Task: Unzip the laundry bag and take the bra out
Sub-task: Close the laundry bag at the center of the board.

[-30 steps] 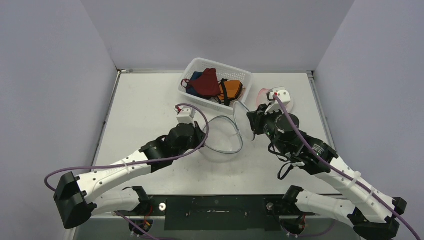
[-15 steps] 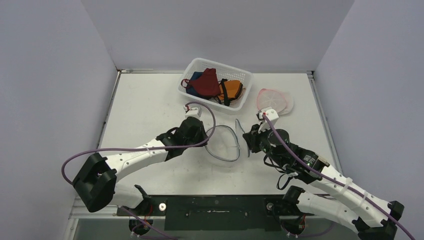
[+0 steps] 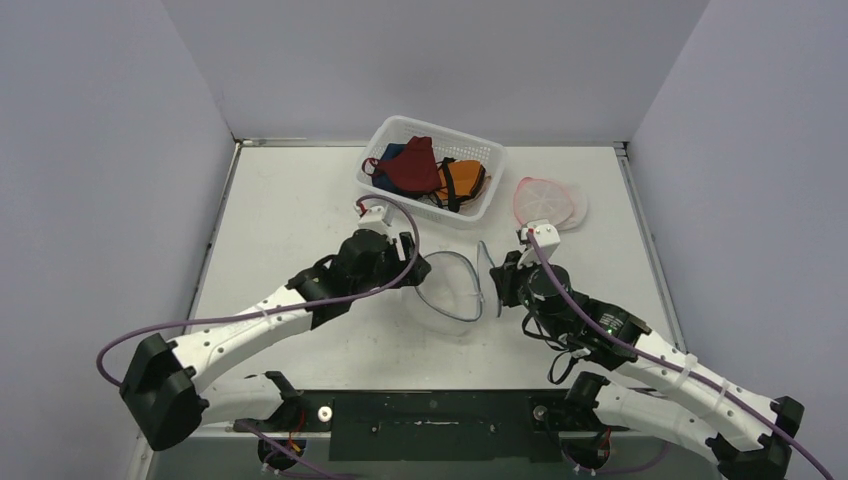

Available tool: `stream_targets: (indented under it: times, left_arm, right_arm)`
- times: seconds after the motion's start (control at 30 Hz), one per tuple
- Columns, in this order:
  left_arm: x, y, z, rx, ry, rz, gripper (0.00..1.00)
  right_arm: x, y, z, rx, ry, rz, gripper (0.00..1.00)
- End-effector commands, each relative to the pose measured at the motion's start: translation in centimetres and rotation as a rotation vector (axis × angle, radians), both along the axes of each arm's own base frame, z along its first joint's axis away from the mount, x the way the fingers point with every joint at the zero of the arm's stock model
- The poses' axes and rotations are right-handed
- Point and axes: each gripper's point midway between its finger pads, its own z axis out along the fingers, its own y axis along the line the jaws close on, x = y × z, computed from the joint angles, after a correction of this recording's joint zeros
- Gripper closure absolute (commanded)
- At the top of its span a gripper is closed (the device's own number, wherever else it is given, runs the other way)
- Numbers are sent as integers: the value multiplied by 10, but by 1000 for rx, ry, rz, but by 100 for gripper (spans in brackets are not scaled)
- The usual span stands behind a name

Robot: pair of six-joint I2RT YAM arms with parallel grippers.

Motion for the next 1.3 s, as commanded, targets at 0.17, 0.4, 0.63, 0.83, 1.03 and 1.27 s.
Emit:
stream_targets:
  times: [0.17, 0.4, 0.63, 0.83, 1.03, 1.27]
  left_arm:
    - [-28, -26, 90, -349, 18, 49, 26]
    - [-25, -78, 113, -403, 72, 11, 23]
    - [-12, -106, 107, -400, 113, 7, 23]
    - [-13, -124, 93, -393, 164, -23, 27]
    - [-12, -128, 89, -387, 165, -35, 41]
    - [-14, -132, 86, -398, 167, -54, 68]
  right_arm:
    - [11, 10, 20, -7, -63, -3, 95]
    - [10, 21, 25, -4, -88, 49, 95]
    - [5, 24, 31, 2, -113, 88, 95]
    - [4, 23, 32, 4, -118, 86, 95]
    - [1, 27, 31, 11, -117, 102, 95]
    - [-2, 32, 32, 18, -118, 128, 95]
